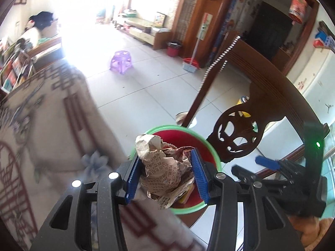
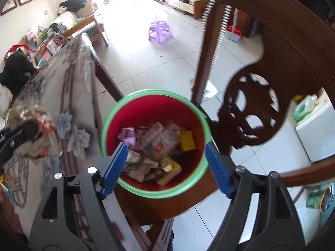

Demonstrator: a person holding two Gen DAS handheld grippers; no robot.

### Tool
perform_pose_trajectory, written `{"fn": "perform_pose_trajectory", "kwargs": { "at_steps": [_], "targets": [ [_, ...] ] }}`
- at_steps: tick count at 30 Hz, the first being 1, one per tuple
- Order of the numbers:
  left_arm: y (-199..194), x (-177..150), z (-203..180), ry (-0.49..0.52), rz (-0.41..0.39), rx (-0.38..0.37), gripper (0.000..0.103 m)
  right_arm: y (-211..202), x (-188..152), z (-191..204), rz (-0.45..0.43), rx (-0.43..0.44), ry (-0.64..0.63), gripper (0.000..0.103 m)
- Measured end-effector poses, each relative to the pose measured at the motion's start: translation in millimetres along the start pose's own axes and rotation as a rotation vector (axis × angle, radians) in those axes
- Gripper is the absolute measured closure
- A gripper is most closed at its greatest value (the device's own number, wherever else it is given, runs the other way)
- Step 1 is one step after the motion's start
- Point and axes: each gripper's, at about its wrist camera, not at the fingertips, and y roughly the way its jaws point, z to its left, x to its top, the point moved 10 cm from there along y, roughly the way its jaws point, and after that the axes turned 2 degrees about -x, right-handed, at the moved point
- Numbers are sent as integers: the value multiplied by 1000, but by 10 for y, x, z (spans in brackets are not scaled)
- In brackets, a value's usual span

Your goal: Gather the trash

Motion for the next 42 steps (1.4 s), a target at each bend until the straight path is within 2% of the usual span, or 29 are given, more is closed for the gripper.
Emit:
{"fn": "perform_pose_trajectory", "kwargs": {
  "at_steps": [2, 4, 5, 6, 9, 13, 16, 17, 19, 23, 25, 27, 28, 30, 32, 35, 42],
  "targets": [
    [64, 59, -127, 17, 3, -42, 51, -79, -50, -157, -6, -19, 38, 29],
    [75, 99, -225, 28, 6, -80, 39, -190, -81, -276, -21, -35, 70, 29],
    [42, 125, -240, 33, -7, -78, 27, -236, -84, -314, -29, -41, 80, 29],
    [-20, 140, -243, 41, -29, -71, 21, -309, -89, -343, -42, -48, 91, 28],
    [-200, 106, -143, 40, -50, -51, 15, -439, -114, -323, -66, -58, 95, 21],
    [-553, 3, 224, 1, -83, -8, 15, -550, -235, -74, -72, -48, 77, 14],
    [-1006, -65, 618, -13, -156, 67, 12, -655, -309, 303, -92, -12, 54, 11],
    [-1169, -80, 738, -16, -185, 94, 8, -689, -324, 414, -101, 2, 44, 10],
    [-1529, -112, 967, -22, -245, 143, 8, -811, -334, 739, -135, 41, 7, 9],
    [-2270, -186, 1384, -54, -363, 224, 8, -1199, -298, 1473, -256, 119, -70, 5],
    [-2658, -248, 1618, -67, -430, 310, 8, -1391, -284, 1790, -320, 139, -100, 5],
    [-2959, -310, 1804, -64, -468, 394, 8, -1606, -282, 2072, -402, 132, -129, 5],
    [-3070, -339, 1857, -67, -480, 413, 8, -1697, -288, 2158, -435, 117, -139, 5],
    [-3299, -393, 1963, -82, -505, 405, 8, -1922, -308, 2388, -527, 60, -166, 5],
    [-3464, -433, 2031, -102, -518, 384, 8, -2071, -330, 2587, -571, 49, -191, 5],
    [-3689, -501, 2120, -129, -549, 403, 8, -2172, -342, 2837, -567, 65, -190, 5],
    [-3980, -676, 2234, -179, -607, 425, 8, -2529, -409, 3053, -670, 71, -174, 5]
  ]
}}
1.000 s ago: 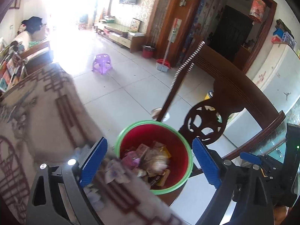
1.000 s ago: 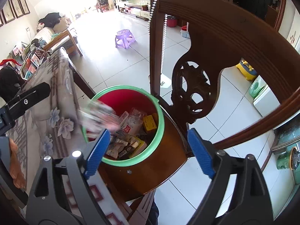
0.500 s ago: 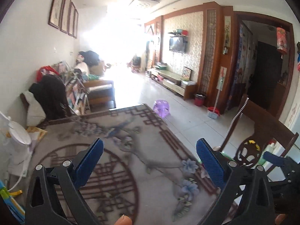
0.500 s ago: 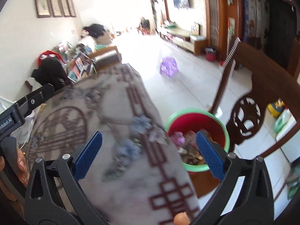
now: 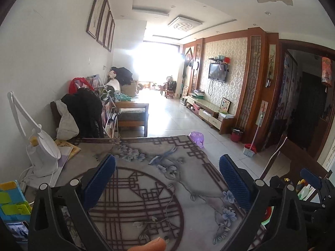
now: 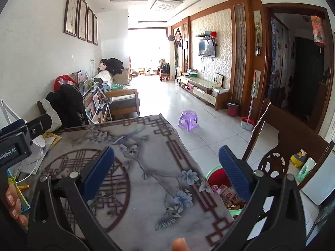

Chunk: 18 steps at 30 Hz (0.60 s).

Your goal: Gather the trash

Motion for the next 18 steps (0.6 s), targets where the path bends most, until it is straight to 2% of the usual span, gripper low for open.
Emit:
{"fn": "perform_pose_trajectory", "kwargs": {
  "at_steps": [4, 6, 10, 11, 14, 18],
  "targets": [
    [20, -62, -4, -10, 26, -16, 8, -10, -33, 38, 17, -2, 27, 5],
    [71, -112, -4, -18, 41, -21, 8, -35, -47, 11, 9, -32, 34, 5],
    [115, -175, -2, -15, 57, -37, 8, -308, 60, -76, -151, -134, 13, 5],
    [115, -176, -10, -8, 57, -41, 8, -339, 80, -95, -156, -158, 13, 5],
    [115, -184, -20, 15, 61, -49, 8, -297, 68, -83, -105, -137, 26, 5],
    [130, -178, 28, 1, 69, -40, 8, -241, -11, -19, -79, -132, 17, 5]
  ]
}}
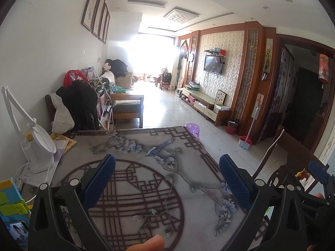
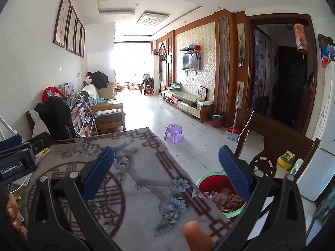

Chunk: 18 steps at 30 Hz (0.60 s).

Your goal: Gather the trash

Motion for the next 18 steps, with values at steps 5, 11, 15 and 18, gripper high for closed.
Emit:
{"fn": "perform_pose_trajectory", "kwargs": {
  "at_steps": [5, 11, 15, 18],
  "targets": [
    [38, -10, 69, -41, 24, 6, 8, 34, -30, 87, 14, 16, -11, 5],
    [42, -9, 94, -38, 25, 12, 8, 27, -34, 86, 21, 17, -7, 5],
    [52, 15, 74, -24, 26, 7, 8, 52, -53, 92, 32, 22, -5, 5],
    [56, 14, 79, -22, 29, 12, 8, 66, -54, 75, 32, 19, -5, 5]
  ]
}}
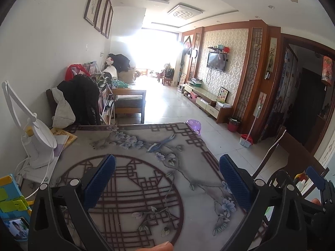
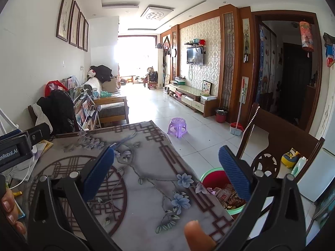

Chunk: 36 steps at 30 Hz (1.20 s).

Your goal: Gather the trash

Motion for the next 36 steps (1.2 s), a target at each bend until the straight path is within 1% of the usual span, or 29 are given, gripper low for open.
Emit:
{"fn": "perform_pose_trajectory", "kwargs": {
  "at_steps": [14, 36],
  "targets": [
    [9, -13, 47, -17, 15, 5, 8, 28, -62, -6, 47, 10, 12, 5],
    [7, -10, 64, -20, 20, 3, 8, 41, -101, 5, 68, 12, 14, 5]
  ]
}}
